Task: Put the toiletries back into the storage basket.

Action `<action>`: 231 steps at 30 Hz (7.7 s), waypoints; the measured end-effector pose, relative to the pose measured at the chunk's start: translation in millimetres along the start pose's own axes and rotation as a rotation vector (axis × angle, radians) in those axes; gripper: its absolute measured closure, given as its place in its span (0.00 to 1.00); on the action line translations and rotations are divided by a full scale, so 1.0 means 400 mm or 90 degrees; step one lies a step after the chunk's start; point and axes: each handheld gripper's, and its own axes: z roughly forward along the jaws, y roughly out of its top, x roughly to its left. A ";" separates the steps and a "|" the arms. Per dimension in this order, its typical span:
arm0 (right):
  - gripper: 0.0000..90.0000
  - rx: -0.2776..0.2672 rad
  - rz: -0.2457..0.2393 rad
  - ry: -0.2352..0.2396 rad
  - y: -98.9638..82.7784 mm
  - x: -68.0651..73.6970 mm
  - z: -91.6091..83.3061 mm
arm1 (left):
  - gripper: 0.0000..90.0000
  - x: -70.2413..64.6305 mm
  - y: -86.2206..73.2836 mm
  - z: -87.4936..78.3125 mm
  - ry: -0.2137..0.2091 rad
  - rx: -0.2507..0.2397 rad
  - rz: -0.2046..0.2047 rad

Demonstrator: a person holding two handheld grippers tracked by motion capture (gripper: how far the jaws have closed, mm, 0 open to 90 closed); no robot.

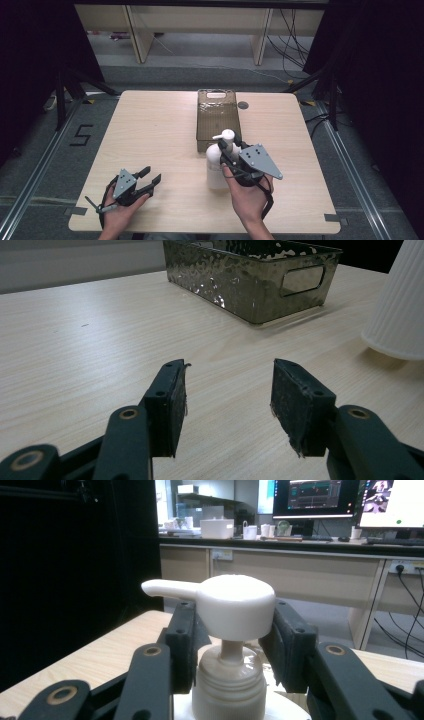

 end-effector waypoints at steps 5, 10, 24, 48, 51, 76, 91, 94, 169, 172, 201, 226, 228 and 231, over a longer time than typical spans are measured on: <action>0.67 -0.007 0.015 0.001 0.012 -0.008 0.002 | 0.53 0.000 0.000 0.000 0.000 0.000 0.002; 0.67 -0.014 0.020 -0.006 0.032 -0.023 0.005 | 0.53 0.000 0.000 0.000 0.000 0.000 0.000; 0.67 -0.049 0.028 -0.022 0.083 -0.059 0.012 | 0.52 -0.001 0.001 -0.003 0.006 0.007 0.000; 0.67 -0.072 0.028 -0.020 0.143 -0.100 0.061 | 0.52 -0.001 0.000 -0.005 0.006 0.006 -0.005; 0.67 -0.070 0.030 -0.019 0.149 -0.101 0.066 | 0.52 -0.002 0.000 -0.006 0.005 0.006 -0.003; 0.67 -0.077 0.022 -0.043 0.192 -0.140 0.154 | 0.52 -0.001 -0.001 -0.004 0.001 0.000 -0.004; 0.67 -0.065 0.026 -0.051 0.225 -0.143 0.225 | 0.52 -0.001 0.000 -0.007 0.002 0.006 0.000; 0.67 -0.062 0.029 -0.049 0.226 -0.147 0.242 | 0.52 -0.001 0.000 -0.007 0.002 0.007 0.000; 0.66 0.080 0.038 -0.083 0.116 -0.210 0.529 | 0.52 0.002 -0.002 -0.006 -0.005 -0.001 -0.012; 0.66 0.086 0.039 -0.085 0.110 -0.209 0.534 | 0.52 0.001 -0.001 -0.006 -0.003 0.000 -0.012; 0.58 0.113 0.006 -0.090 0.074 -0.206 0.548 | 0.52 0.000 -0.002 -0.006 -0.005 0.000 -0.010; 0.26 0.146 0.012 -0.075 0.065 -0.197 0.488 | 0.52 -0.001 -0.001 -0.008 0.000 0.009 -0.007; 0.25 0.145 0.013 -0.069 0.064 -0.200 0.474 | 0.52 -0.001 -0.001 -0.008 0.000 0.009 -0.009; 0.25 0.145 0.010 -0.067 0.064 -0.202 0.466 | 0.52 -0.001 -0.001 -0.008 0.001 0.009 -0.007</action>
